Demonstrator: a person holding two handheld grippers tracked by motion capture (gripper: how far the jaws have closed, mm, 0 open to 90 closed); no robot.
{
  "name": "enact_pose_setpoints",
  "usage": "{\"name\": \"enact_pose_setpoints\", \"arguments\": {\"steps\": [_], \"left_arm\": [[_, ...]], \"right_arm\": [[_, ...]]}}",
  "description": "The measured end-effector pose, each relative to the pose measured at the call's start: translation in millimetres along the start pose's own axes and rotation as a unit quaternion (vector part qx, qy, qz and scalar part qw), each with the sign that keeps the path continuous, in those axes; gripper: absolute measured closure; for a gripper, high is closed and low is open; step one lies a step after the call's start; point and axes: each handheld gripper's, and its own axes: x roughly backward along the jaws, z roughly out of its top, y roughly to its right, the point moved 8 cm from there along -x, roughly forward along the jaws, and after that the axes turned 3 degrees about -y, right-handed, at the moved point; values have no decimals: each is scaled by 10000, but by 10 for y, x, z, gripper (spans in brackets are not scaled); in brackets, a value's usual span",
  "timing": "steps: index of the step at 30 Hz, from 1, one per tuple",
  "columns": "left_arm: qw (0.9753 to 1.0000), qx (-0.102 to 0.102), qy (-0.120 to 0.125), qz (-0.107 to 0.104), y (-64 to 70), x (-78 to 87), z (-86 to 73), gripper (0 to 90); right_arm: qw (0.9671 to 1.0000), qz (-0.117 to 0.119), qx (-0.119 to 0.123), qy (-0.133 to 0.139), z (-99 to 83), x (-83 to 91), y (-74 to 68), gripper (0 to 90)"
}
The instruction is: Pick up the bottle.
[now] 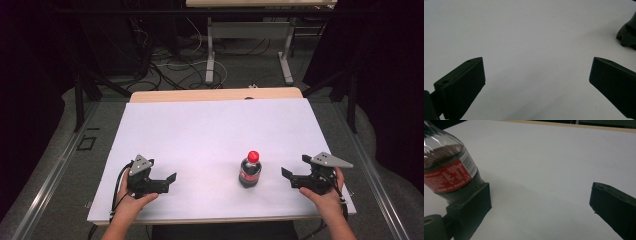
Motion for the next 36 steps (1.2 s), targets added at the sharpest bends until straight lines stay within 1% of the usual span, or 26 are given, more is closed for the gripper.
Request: {"name": "enact_pose_setpoints", "arguments": {"steps": [1, 2, 3, 4, 5, 6, 7, 8, 9, 10, 12, 13, 14, 15, 16, 18, 19, 23, 24, 26, 28, 29, 30, 32, 35, 36], "left_arm": [[10000, -26, 49, -1, 6, 3, 10, 6], [10000, -7, 52, -15, 17, 8, 10, 6], [10000, -15, 61, -21, 18, 10, 14, 6], [10000, -18, 73, -17, 17, 11, 19, 5], [10000, -18, 73, -17, 17, 11, 19, 6], [10000, -4, 91, -12, 15, 15, 21, 6], [10000, 17, 76, -24, 17, 16, 16, 6], [10000, 17, 81, -14, 17, 16, 15, 6], [9999, 17, 100, -5, 17, 16, 17, 7], [10000, 12, 92, -7, 16, 18, 16, 7], [9999, 37, 111, 37, 10, 23, 15, 8], [9999, 49, 112, 44, 6, 25, 15, 8], [9999, 82, 94, 30, 8, 28, 11, 8], [9999, 92, 104, 25, 8, 27, 12, 9], [9999, 100, 92, 28, 10, 26, 9, 8], [9999, 87, 105, 19, 19, 22, 13, 9], [9999, 84, 91, -1, 25, 19, 11, 9], [10000, 53, 81, -4, 38, 5, 10, 9], [10000, 53, 81, -4, 38, 5, 10, 9], [10000, 59, 68, -20, 44, 1, 5, 9], [10000, 30, 58, 4, 35, -2, 2, 9], [10000, 40, 39, -13, 37, -3, -2, 9], [10000, 39, 40, -13, 36, -3, -3, 9], [10000, 39, 56, -21, 37, -2, 0, 9], [10000, 16, 41, -19, 35, 1, -4, 9], [10000, 32, 23, -30, 36, 1, -10, 9]], "right_arm": [[10000, 14, -26, -34, 3, 6, -16, 31], [10000, 17, -14, 49, 17, -6, -35, 37], [9999, 95, 114, 35, 21, 0, -56, 55], [9998, 132, 157, 3, 21, 11, -82, 69], [9995, 230, 188, 45, 35, 10, -124, 82], [9990, 266, 352, 30, 45, 17, -140, 93], [9991, 266, 335, 81, 61, 18, -171, 105], [9987, 347, 367, 93, 72, 22, -204, 130], [9984, 427, 341, 114, 85, 16, -244, 146], [9981, 484, 372, 105, 95, 15, -281, 146], [9968, 658, 438, 129, 117, -2, -369, 146], [9960, 712, 522, 128, 130, -4, -414, 147], [9953, 781, 572, 98, 137, 3, -461, 147], [9940, 863, 672, -36, 133, 18, -496, 148], [9933, 926, 682, 115, 159, -5, -538, 148], [9914, 1095, 709, 98, 168, -15, -618, 148], [9913, 1118, 682, 93, 169, -29, -657, 150], [9879, 1253, 913, 29, 181, -110, -788, 170], [9875, 1272, 930, 57, 190, -140, -826, 171], [9863, 1325, 978, -17, 195, -185, -891, 179], [9848, 1353, 1086, -48, 207, -243, -948, 185], [9837, 1408, 1120, -59, 214, -283, -987, 195], [9834, 1402, 1147, -131, 210, -314, -1015, 204], [9831, 1329, 1255, -133, 222, -394, -1041, 204], [9836, 1318, 1220, -147, 234, -483, -1057, 217], [9845, 1293, 1176, -130, 237, -499, -1055, 229]]}}
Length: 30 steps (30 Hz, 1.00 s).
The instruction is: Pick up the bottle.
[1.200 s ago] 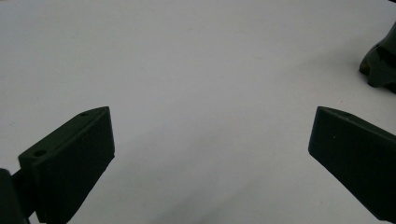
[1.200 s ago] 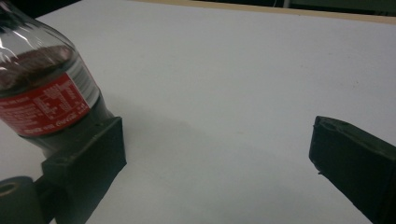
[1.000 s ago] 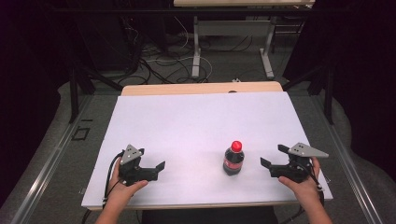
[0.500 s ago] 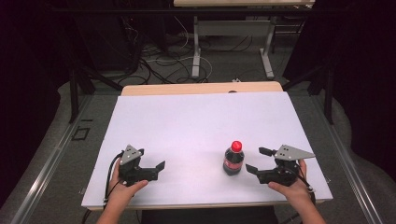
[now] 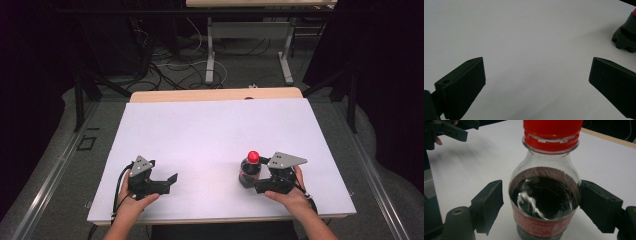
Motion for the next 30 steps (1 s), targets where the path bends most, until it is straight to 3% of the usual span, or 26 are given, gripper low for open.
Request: {"name": "enact_pose_setpoints", "arguments": {"steps": [2, 5, 8, 15, 18, 30], "left_arm": [[10000, 22, -3, -17, 4, -3, -4, 9], [10000, -5, 34, 6, 6, -14, -1, 9], [10000, -17, -1, -11, 8, -11, -4, 9], [10000, -40, 8, 9, 7, -18, 1, 9], [10000, -45, -2, 11, 3, -19, -2, 9], [10000, -35, -28, -5, 6, -23, -8, 9]], "right_arm": [[9999, 7, -110, 10, -8, -35, 12, 235], [9999, -73, 25, -69, -52, -84, 33, 237], [9999, -32, -2, -124, -101, -100, 24, 268], [9995, 139, -279, 37, -112, -133, 31, 268], [9995, 125, -279, 98, -109, -143, 35, 265], [9999, 29, -150, -69, -147, -181, 32, 267]]}}
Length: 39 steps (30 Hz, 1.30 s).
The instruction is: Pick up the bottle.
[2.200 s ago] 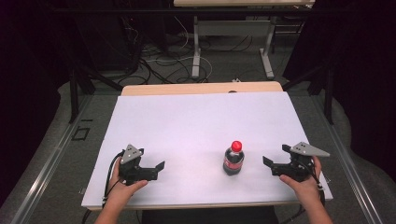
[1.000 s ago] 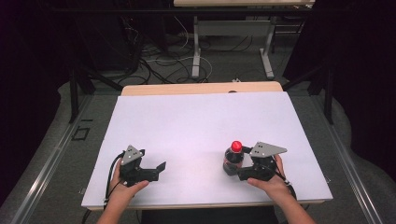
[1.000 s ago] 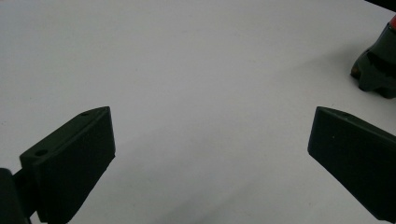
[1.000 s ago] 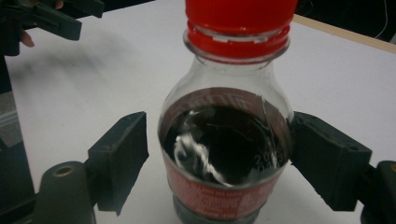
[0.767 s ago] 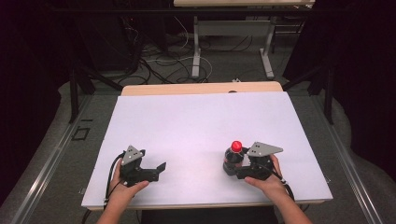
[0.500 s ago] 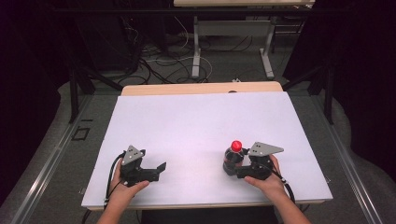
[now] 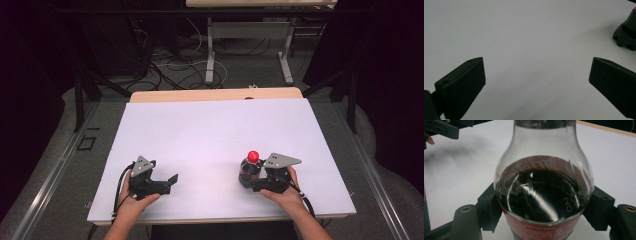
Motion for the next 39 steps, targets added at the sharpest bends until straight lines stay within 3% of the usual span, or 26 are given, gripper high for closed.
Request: {"name": "enact_pose_setpoints", "arguments": {"steps": [5, 11, 15, 19, 21, 23, 26, 29, 30, 32, 35, 39], "left_arm": [[10000, -2, 18, 11, -6, 2, 3, 9], [10000, -8, 10, 0, -2, 1, 2, 9], [10000, 3, 2, -5, 5, 2, 2, 9], [10000, 17, 26, -4, 14, 3, 13, 9], [10000, -19, 20, -12, 16, 7, 18, 9], [10000, -18, 45, -7, 19, 15, 28, 9], [10000, -11, 90, 10, 21, 30, 47, 9], [10000, -29, 88, 3, 24, 41, 59, 9], [10000, -7, 88, -13, 34, 48, 66, 12], [9999, -46, 108, -22, 50, 68, 101, 16], [9995, -192, 186, -172, 162, 142, 213, 34], [9980, -369, 264, -431, 328, 238, 359, 63]], "right_arm": [[9995, -100, 188, -227, -32, -22, 0, 269], [9996, -197, 157, -131, -28, -42, -5, 274], [9996, -136, 103, -211, -28, -49, -6, 277], [9993, -246, 186, -219, -10, -53, -12, 284], [9989, -228, 177, -359, -13, -43, -27, 286], [9991, -259, 213, -278, 1, -53, -34, 287], [9997, -14, 90, -228, 19, -53, -106, 287], [9996, 131, 158, -179, 55, -40, -186, 288], [9995, 207, 229, -109, 113, -37, -286, 288], [9987, 350, 289, -237, 148, -29, -383, 288], [9982, 377, 408, -237, 213, -63, -490, 288], [9964, 681, 437, -245, 259, -90, -648, 289]]}}
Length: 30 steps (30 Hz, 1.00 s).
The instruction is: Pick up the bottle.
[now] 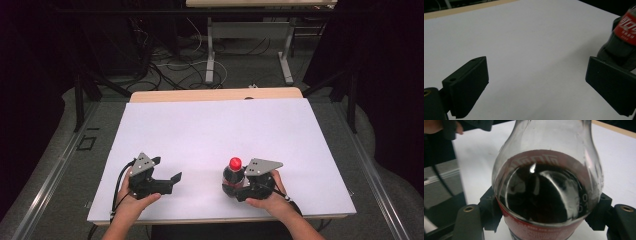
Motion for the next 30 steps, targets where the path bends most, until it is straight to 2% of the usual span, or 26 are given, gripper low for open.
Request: {"name": "enact_pose_setpoints", "arguments": {"steps": [1, 3, 4, 6, 7, 8, 9, 10, 13, 16, 19, 22, 25, 30], "left_arm": [[10000, -29, 19, -77, 41, 16, 37, 90], [9997, -62, 32, -221, 137, 32, 112, 153], [9996, -71, -29, -275, 185, 28, 138, 160], [9988, -149, -134, -456, 301, 13, 190, 161], [9988, -149, -134, -456, 301, 13, 190, 161], [9970, -231, -138, -722, 456, 14, 263, 162], [9961, -308, -118, -823, 515, 18, 303, 161], [9950, -391, -39, -923, 582, 26, 359, 162], [9904, -600, 162, -1231, 755, 88, 540, 189], [9864, -763, 242, -1435, 885, 142, 661, 240], [9833, -815, 225, -1610, 980, 155, 754, 264], [9798, -789, 63, -1836, 1058, 125, 804, 318], [9787, -716, -158, -1919, 1114, 76, 824, 353], [9711, -761, -422, -2222, 1237, 40, 824, 415]], "right_arm": [[9999, 68, 91, -70, 2, 0, -33, 289], [9999, 42, 152, -4, 25, -5, -90, 289], [9998, 82, 170, 52, 35, -11, -120, 289], [9996, 215, 178, -60, 21, -5, -182, 289], [9995, 233, 233, 3, 24, -17, -205, 289], [9994, 276, 192, -73, 6, -14, -240, 289], [9990, 316, 305, -35, 6, -28, -259, 290], [9991, 337, 249, -80, -10, -25, -292, 289], [9989, 366, 303, 5, -11, -45, -340, 290], [9990, 270, 361, 56, -7, -53, -354, 290], [9986, 373, 373, 57, -3, -59, -353, 290], [9987, 368, 362, 51, -8, -61, -368, 290], [9982, 423, 420, 0, -19, -70, -388, 290], [9977, 526, 427, 6, -18, -74, -417, 290]]}}
